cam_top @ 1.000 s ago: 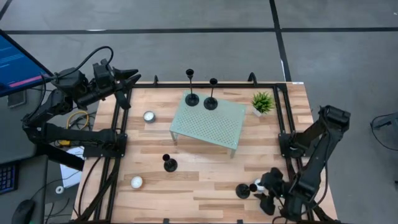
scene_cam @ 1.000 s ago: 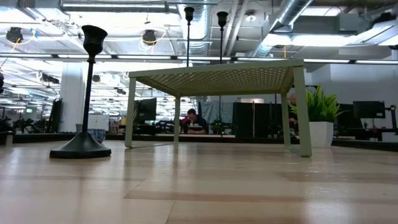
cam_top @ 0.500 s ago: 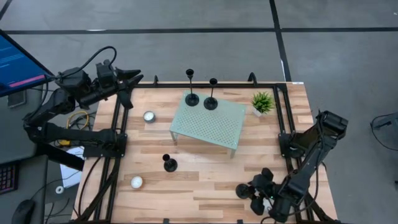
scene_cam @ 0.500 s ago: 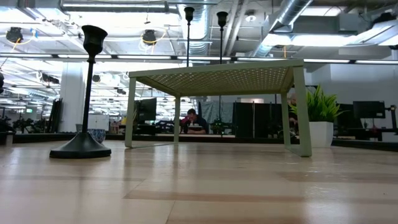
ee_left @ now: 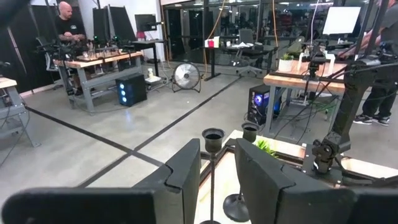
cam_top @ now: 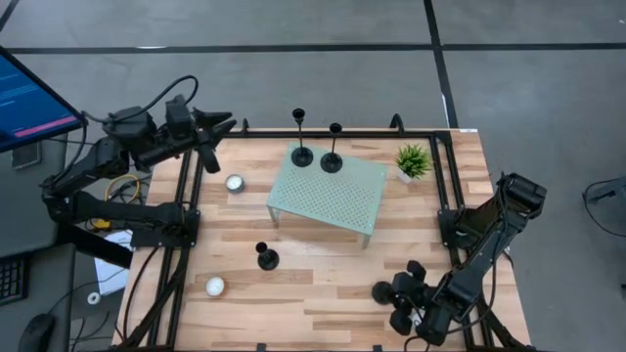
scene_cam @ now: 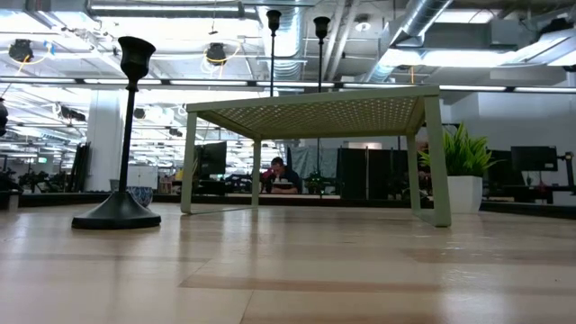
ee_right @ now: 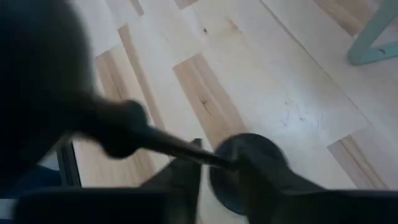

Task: Pick & Place candle stick holders
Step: Align the black candle holder with the other black candle holder on the shelf

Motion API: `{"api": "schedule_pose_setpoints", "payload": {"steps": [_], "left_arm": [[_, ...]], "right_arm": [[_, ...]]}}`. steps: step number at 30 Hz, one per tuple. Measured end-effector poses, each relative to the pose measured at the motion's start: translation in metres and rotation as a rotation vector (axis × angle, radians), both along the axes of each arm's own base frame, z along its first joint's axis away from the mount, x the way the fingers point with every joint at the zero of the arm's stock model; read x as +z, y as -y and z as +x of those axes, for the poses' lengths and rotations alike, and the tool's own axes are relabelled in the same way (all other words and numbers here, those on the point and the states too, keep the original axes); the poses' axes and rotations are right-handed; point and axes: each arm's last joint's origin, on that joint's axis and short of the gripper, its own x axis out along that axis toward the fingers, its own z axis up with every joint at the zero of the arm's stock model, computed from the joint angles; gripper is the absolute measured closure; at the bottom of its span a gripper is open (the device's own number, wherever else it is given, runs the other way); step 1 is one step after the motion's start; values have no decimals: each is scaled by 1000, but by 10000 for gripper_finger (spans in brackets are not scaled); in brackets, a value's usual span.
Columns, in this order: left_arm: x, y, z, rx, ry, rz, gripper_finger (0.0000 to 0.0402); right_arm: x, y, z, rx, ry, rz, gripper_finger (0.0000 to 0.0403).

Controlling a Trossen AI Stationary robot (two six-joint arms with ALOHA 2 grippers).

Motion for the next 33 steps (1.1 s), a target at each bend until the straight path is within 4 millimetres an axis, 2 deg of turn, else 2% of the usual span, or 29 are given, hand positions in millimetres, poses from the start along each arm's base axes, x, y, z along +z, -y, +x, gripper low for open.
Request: {"api": "schedule_pose_setpoints", "payload": {"steps": [2, 3, 9, 12, 16, 21, 24, 29, 33], "left_arm": [[0, 0, 0, 0, 0, 0, 300], [0, 0, 0, 0, 0, 0, 300], [0, 0, 0, 0, 0, 0, 300], [0, 0, 0, 0, 0, 0, 300], [0, 0, 0, 0, 0, 0, 300], [0, 0, 0, 0, 0, 0, 300], [0, 0, 0, 0, 0, 0, 300], [0, 0, 0, 0, 0, 0, 300], [0, 0, 0, 0, 0, 0, 300]], "right_arm": [[2, 3, 1, 5, 1, -12, 380], [5, 3, 3, 7, 6, 2, 389], [30, 18, 9, 4, 61, 33, 397], [58, 30, 16, 17, 117, 57, 398], [108, 52, 31, 46, 225, 42, 399], [169, 90, 54, 70, 349, -92, 401], [193, 116, 70, 49, 378, -206, 401], [207, 153, 107, 20, 417, -322, 402], [198, 177, 145, 47, 474, -334, 402]]}}
